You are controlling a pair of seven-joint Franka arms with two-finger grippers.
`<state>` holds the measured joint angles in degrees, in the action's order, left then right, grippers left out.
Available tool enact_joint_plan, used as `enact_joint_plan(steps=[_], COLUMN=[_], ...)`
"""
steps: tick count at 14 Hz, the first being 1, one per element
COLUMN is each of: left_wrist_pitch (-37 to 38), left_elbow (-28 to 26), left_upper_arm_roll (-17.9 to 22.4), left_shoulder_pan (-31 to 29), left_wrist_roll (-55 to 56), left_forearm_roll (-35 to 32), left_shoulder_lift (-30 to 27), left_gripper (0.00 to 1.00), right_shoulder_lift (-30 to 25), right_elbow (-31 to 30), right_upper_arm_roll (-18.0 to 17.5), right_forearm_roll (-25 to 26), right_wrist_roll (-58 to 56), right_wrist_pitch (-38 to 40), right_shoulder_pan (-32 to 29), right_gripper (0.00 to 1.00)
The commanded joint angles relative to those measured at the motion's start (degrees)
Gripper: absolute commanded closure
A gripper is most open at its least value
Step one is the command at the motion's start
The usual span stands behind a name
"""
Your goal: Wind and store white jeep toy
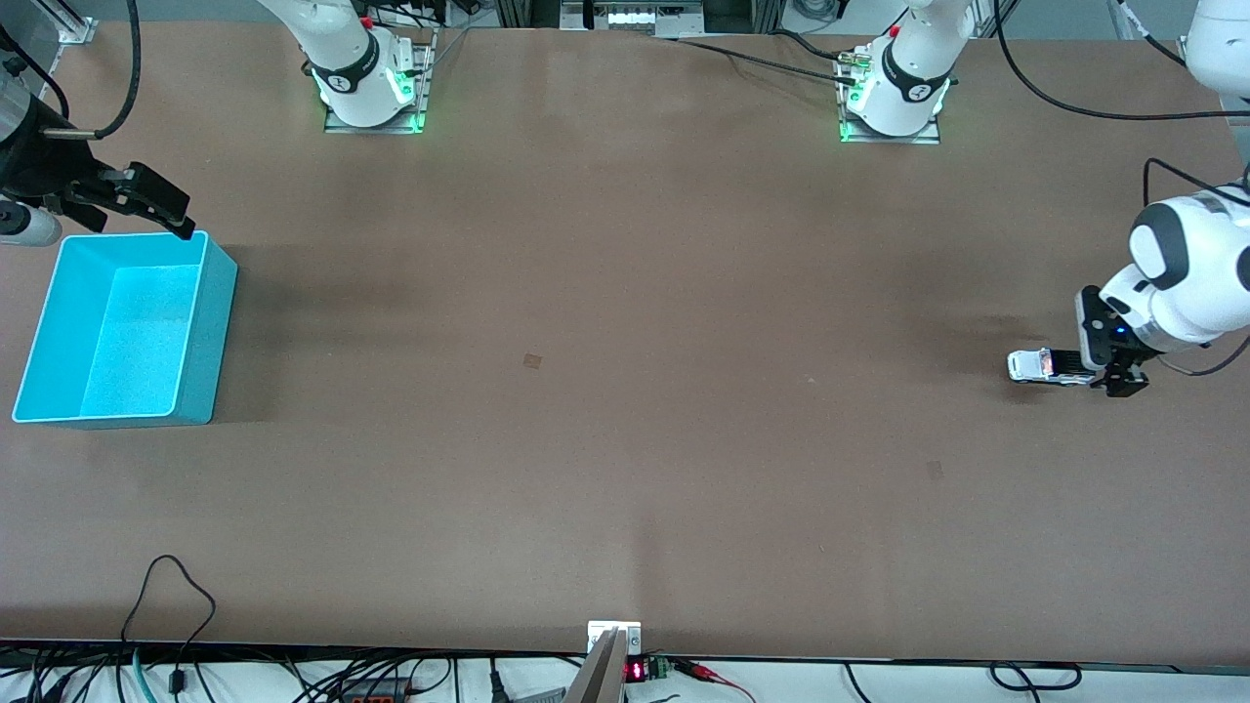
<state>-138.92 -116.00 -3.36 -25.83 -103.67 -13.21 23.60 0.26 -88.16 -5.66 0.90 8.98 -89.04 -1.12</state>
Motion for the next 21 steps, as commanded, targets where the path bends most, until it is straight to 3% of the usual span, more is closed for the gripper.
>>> enact_joint_plan(steps=[1,5,11,16,21], left_wrist_pitch=[12.0,28.3,34.0,44.8,53.8], left_elbow=[5.8,15.4,18.4,25.5,33.5], left_upper_arm_roll=[-2.1,-5.9,-14.6,-21.8,-23.6], left_shoulder_pan=[-0.3,-0.1,0.2,1.3,8.2], left_wrist_roll=[6.1,18.5,41.7,66.9,95.1], left_forearm_roll=[-0.7,-0.2,0.0,-0.1,3.0], left_shoulder_lift=[-2.4,-2.2,-2.2,-2.1,-2.8], left_gripper=[0.0,0.0,0.0,0.0,0.0], right_shoulder_lift=[-0.6,-0.6,-0.6,-0.5,-0.5], right_elbow=[-0.6,-0.6,-0.6,-0.6,-0.6], right_upper_arm_roll=[-0.1,-0.1,-0.1,-0.1,-0.1], right_forearm_roll=[-0.8,-0.8,-0.8,-0.8,-0.8], right_wrist_roll=[0.4,0.4,0.4,0.4,0.4], right_wrist_pitch=[-0.3,-0.3,-0.3,-0.3,-0.3], right_shoulder_pan=[-0.3,-0.3,-0.3,-0.3,-0.3], right_gripper=[0.0,0.0,0.0,0.0,0.0])
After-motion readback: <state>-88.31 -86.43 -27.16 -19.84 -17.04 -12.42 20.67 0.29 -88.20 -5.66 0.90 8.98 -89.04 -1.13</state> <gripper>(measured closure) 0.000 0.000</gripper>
